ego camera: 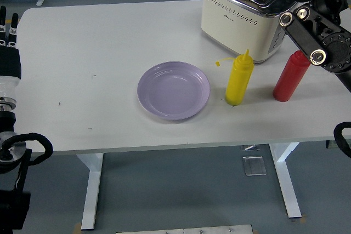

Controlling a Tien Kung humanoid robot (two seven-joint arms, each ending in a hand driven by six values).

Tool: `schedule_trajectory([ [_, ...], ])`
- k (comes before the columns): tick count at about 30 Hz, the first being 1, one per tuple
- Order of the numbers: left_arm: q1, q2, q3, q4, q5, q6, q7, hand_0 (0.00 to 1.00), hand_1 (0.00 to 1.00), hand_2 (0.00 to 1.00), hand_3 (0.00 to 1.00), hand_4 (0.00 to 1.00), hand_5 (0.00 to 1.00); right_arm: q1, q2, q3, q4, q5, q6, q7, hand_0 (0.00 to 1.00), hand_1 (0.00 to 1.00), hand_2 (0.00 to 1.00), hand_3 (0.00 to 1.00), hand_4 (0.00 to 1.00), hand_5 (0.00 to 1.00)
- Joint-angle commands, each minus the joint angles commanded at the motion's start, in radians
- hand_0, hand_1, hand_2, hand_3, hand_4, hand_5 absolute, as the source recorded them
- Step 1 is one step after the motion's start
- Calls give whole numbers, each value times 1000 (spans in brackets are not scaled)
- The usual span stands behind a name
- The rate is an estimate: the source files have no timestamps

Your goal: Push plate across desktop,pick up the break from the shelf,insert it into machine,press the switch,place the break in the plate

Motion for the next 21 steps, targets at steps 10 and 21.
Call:
schedule_trajectory([
  [10, 73, -9, -70, -8, -9, -8, 3, 852, 861, 854, 785, 594, 998, 11, 1, 14, -77, -17, -13, 13, 356, 404, 447, 489, 189, 10],
  [21, 68, -26, -66, -18, -5, -9, 0, 848, 859, 853, 788, 591, 998, 20, 24, 3, -126, -12, -13, 15, 354, 402, 446, 489, 186, 11],
])
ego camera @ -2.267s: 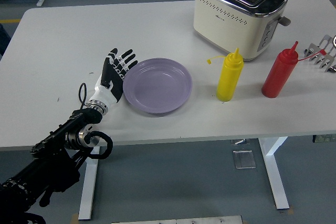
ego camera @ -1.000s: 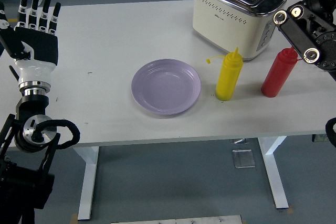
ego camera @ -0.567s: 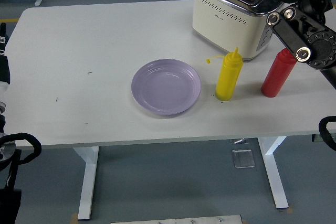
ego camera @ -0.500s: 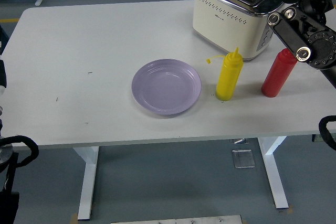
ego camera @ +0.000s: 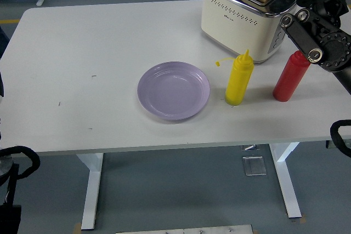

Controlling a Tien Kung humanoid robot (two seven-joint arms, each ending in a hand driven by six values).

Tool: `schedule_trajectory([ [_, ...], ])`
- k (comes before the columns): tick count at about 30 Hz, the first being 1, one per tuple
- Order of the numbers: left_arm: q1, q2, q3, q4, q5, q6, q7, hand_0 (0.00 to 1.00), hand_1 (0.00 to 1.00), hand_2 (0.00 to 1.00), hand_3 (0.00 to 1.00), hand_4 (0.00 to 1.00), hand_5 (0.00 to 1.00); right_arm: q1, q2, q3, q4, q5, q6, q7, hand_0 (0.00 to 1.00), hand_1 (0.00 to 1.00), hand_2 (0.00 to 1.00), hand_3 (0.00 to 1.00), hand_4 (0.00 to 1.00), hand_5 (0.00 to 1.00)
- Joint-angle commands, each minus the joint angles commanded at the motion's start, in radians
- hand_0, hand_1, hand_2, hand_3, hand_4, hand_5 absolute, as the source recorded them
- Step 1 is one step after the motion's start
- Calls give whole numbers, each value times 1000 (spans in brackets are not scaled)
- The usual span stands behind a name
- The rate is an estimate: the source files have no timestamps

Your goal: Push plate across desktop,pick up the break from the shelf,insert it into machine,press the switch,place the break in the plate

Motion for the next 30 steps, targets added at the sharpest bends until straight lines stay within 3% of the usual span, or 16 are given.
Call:
schedule_trajectory([
  [8, -3, -2, 1, 1, -1, 1, -3, 848, 859, 853, 788, 590, 998, 10, 17, -19, -33, -4, 9, 5, 355, 403, 447, 490, 190, 6],
  [9, -4, -2, 2, 0, -1, 1, -3, 847, 858, 853, 788, 590, 998, 10, 19, -21, -37, -3, 18, 4, 358, 449, 511, 558, 453, 116],
  [14, -5, -3, 0, -1, 0, 1, -4, 847, 858, 853, 788, 590, 998, 11, 23, -31, -48, -4, 87, -6, 358, 449, 511, 558, 453, 116],
  [15, -4, -3, -2, -1, 0, 1, -4, 847, 858, 853, 788, 590, 998, 11, 23, -32, -49, -3, 106, -8, 645, 691, 792, 850, 720, 310],
  [20, -3, -4, -11, -2, 2, 1, -4, 847, 858, 853, 788, 590, 998, 9, 21, -27, -46, 5, 156, -5, 645, 691, 792, 850, 720, 310],
  [21, -3, -4, -12, -1, 3, 1, -4, 847, 858, 853, 787, 589, 998, 9, 19, -25, -44, 11, 160, -2, 721, 746, 919, 954, 778, 368],
  [22, -3, -4, -14, 0, 4, 0, -4, 847, 858, 853, 787, 589, 998, 8, 18, -23, -42, 16, 163, 1, 721, 746, 919, 954, 778, 368],
  [30, -5, -7, -17, 14, 11, 0, -1, 847, 858, 852, 787, 589, 998, 4, -1, 0, -19, 48, 144, 21, 746, 760, 944, 971, 804, 395],
])
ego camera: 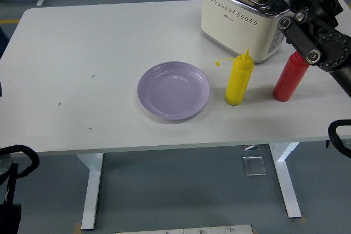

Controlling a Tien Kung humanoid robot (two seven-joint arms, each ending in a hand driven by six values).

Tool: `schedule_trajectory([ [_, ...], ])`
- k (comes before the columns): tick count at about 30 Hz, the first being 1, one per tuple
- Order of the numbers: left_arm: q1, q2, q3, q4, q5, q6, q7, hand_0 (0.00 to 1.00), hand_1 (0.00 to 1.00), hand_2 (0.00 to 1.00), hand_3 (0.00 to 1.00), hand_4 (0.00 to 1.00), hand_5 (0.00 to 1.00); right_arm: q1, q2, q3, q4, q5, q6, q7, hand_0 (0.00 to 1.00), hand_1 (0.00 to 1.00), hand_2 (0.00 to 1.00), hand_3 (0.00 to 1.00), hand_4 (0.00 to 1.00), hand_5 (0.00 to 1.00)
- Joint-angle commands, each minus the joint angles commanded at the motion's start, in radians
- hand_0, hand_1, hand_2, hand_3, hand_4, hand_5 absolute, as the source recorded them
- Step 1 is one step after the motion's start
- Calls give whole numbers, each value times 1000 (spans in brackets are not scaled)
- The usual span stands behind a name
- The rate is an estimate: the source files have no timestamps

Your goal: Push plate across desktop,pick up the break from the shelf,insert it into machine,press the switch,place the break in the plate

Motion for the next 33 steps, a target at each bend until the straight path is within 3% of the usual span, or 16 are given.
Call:
schedule_trajectory([
  [2, -1, -1, 2, 5, 1, 0, 2, 847, 858, 852, 787, 589, 998, -7, -15, 10, 23, 6, -20, 3, 746, 760, 944, 971, 804, 395],
  [3, -1, -2, 3, 8, 2, -1, 3, 847, 857, 853, 787, 588, 998, -11, -24, 15, 37, 8, -33, 2, 679, 700, 847, 856, 719, 392],
  [8, -2, -5, 4, 39, 12, -5, 9, 847, 857, 853, 787, 588, 998, -54, -91, 41, 123, 2, -122, -20, 679, 700, 847, 856, 719, 392],
  [9, 0, -6, 3, 48, 13, -6, 11, 847, 857, 852, 788, 588, 998, -67, -109, 49, 146, 2, -144, -28, 506, 572, 665, 654, 436, 297],
  [12, 3, -10, -1, 74, 15, -8, 14, 847, 857, 852, 788, 588, 998, -104, -156, 74, 205, 5, -193, -42, 506, 572, 665, 654, 436, 297],
  [14, 6, -13, -5, 93, 16, -9, 16, 847, 857, 852, 788, 588, 998, -130, -188, 97, 245, 8, -192, -51, 506, 572, 665, 654, 436, 297],
  [15, 7, -14, -6, 101, 17, -10, 17, 847, 857, 853, 788, 588, 998, -140, -202, 106, 262, 9, -183, -54, 435, 518, 618, 579, 330, 310],
  [20, 9, -18, -10, 143, 19, -12, 25, 847, 857, 853, 788, 588, 998, -191, -265, 128, 320, 14, -78, -66, 435, 518, 618, 579, 330, 310],
  [21, 10, -19, -10, 149, 20, -11, 27, 847, 857, 852, 789, 588, 998, -198, -274, 129, 324, 13, -54, -67, 400, 502, 624, 566, 279, 328],
  [26, 13, -22, -5, 176, 19, -10, 36, 847, 857, 852, 789, 588, 998, -236, -305, 132, 307, 16, 72, -37, 400, 502, 624, 566, 279, 328],
  [27, 14, -22, -5, 178, 20, -10, 37, 847, 857, 853, 789, 586, 998, -239, -307, 132, 302, 16, 93, -31, 382, 492, 628, 565, 270, 478],
  [32, 11, -24, 0, 194, 24, -11, 46, 847, 857, 853, 789, 586, 998, -252, -316, 133, 274, -4, 198, -5, 382, 492, 628, 565, 270, 478],
  [33, 10, -25, 1, 197, 26, -11, 49, 847, 857, 856, 790, 584, 998, -255, -317, 132, 273, -6, 215, -2, 349, 468, 625, 562, 251, 550],
])
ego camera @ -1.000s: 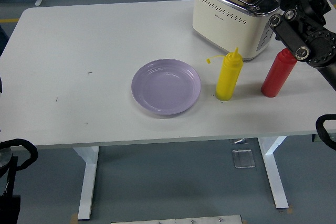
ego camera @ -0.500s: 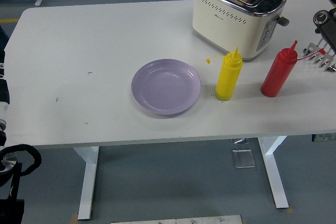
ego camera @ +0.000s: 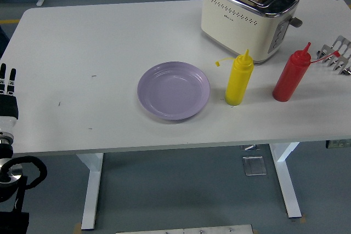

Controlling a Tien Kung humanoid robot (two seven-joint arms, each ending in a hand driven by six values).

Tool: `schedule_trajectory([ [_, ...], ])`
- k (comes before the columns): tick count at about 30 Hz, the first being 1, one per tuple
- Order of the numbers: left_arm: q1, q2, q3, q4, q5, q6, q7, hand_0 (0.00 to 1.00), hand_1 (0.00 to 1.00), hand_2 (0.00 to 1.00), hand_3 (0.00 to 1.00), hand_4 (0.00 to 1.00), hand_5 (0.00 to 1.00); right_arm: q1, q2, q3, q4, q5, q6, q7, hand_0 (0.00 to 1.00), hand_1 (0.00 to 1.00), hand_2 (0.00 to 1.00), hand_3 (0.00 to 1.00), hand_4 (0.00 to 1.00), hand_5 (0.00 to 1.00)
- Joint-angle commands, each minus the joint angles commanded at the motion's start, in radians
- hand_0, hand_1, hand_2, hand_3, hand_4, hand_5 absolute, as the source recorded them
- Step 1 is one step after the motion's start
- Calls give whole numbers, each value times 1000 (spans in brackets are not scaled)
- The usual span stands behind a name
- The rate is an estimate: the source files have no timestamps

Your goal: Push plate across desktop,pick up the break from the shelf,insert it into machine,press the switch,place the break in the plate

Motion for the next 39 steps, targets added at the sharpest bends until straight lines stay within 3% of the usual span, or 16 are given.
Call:
schedule_trajectory([
  [2, -1, -1, 4, 5, 1, 1, 4, 847, 857, 856, 790, 584, 998, -8, -3, -1, 3, -8, 21, 3, 349, 468, 625, 562, 251, 550],
  [11, -4, -3, 5, 7, 3, 2, 6, 849, 857, 854, 792, 584, 998, -52, -25, 22, 49, -47, 11, -10, 310, 431, 612, 552, 258, 537],
  [12, -4, -3, 4, 6, 3, 2, 6, 849, 858, 856, 793, 582, 998, -57, -28, 24, 56, -48, 13, -11, 264, 408, 586, 537, 256, 566],
  [21, -8, -5, 4, 0, 2, 3, 6, 849, 857, 856, 794, 582, 998, -85, -47, -6, 116, -40, 51, -17, 267, 405, 587, 540, 247, 588],
  [39, -12, -5, 1, -8, -3, 1, 4, 849, 859, 859, 795, 577, 998, -98, -45, -79, 101, -37, 71, -3, 279, 410, 588, 540, 242, 623],
])
